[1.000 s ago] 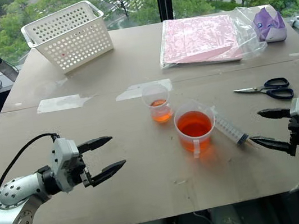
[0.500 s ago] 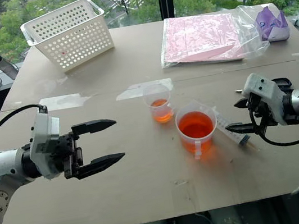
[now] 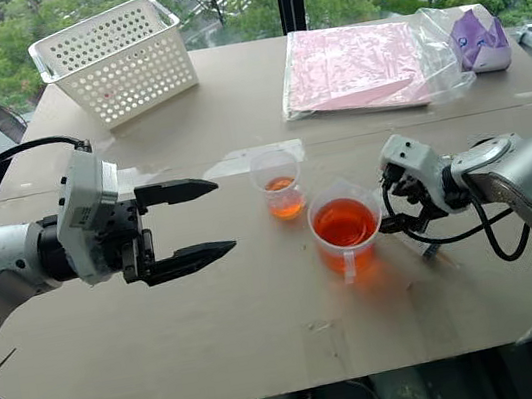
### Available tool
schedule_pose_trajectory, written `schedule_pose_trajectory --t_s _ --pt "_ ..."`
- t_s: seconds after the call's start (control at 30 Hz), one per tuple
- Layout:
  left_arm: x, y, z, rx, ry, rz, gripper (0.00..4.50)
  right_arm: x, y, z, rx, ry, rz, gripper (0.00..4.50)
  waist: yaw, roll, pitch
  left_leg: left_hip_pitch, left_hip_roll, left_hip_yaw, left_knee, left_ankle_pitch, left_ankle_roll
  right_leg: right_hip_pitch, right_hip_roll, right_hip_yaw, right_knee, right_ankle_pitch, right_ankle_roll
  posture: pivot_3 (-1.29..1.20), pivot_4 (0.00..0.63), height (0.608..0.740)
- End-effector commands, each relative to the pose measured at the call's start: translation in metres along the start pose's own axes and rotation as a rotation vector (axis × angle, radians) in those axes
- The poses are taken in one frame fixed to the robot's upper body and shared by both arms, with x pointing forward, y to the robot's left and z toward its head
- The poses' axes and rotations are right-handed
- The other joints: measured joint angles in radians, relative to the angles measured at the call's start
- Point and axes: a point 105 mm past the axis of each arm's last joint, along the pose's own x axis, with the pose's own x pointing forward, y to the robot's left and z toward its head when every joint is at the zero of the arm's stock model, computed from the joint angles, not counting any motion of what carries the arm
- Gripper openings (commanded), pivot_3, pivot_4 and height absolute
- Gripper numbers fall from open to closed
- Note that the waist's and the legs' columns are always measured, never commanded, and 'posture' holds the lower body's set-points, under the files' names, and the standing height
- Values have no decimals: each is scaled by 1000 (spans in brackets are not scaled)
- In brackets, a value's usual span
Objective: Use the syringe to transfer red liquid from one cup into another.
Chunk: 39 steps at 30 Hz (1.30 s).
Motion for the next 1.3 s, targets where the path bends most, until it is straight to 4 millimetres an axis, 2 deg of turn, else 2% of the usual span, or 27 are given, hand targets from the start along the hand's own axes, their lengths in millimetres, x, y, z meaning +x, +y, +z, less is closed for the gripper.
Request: schedule_pose_trajectory --t_s 0.03,0.1,0.23,0.27,0.37,0.5,0.6,0.8,0.9,1.0,1.03,1.17,1.3 --pt "1 -1 8 48 -12 -7 4481 0 -4 4 0 24 -41 4237 1 0 0 0 0 0 0 0 0 0 0 0 0 0 0 0 150 740" --pt "2 0 11 47 -24 -13 4481 3 -5 1 4 53 -51 3660 1 0 0 0 0 0 0 0 0 0 0 0 0 0 0 0 150 740" --pt "3 -1 18 55 -47 -33 4481 5 -8 -4 9 86 -72 1740 1 0 0 0 0 0 0 0 0 0 0 0 0 0 0 0 150 740" --pt "3 -2 19 57 -49 -43 4481 5 -10 -5 10 92 -77 1449 0 0 0 0 0 0 0 0 0 0 0 0 0 0 0 0 150 740" --pt "5 -5 22 60 -60 -59 4481 1 -14 -8 15 101 -93 1374 0 0 0 0 0 0 0 0 0 0 0 0 0 0 0 0 150 740" --pt "9 -7 32 64 -106 -72 4481 -17 -28 -14 50 104 -132 1374 8 -1 1 -1 0 0 2 0 0 0 0 0 1 0 0 0 150 740" --pt "12 -8 41 62 -140 -89 4481 -29 -43 -24 71 124 -177 1374 9 -1 1 -1 -1 0 2 0 0 0 0 0 0 0 0 0 150 740" --pt "18 -11 51 64 -158 -131 4481 -45 -59 -61 88 236 -185 1374 1 -1 1 -1 -1 0 2 0 0 0 0 0 1 0 0 0 150 740" --pt "19 -11 55 71 -168 -146 4481 -49 -66 -69 80 265 -190 1374 -1 -1 1 -1 -1 0 2 0 0 0 0 0 1 0 1 0 150 740" --pt "21 -11 55 76 -165 -150 4481 -49 -65 -69 60 270 -172 1374 0 -1 1 0 -1 0 2 0 0 0 1 0 1 0 1 0 150 740" --pt "21 -11 55 80 -162 -151 4481 -48 -64 -67 56 267 -160 2402 1 -1 1 0 -1 0 3 0 0 0 1 0 1 0 1 0 150 740" --pt "22 -11 55 85 -164 -155 4481 -41 -65 -58 60 249 -158 4260 -1 -2 1 0 -1 0 3 0 0 0 1 0 1 0 1 0 150 740" --pt "22 -10 55 91 -165 -159 4481 -34 -62 -49 75 236 -130 4260 1 -2 1 0 -1 0 3 0 0 0 1 0 1 0 1 0 150 740"
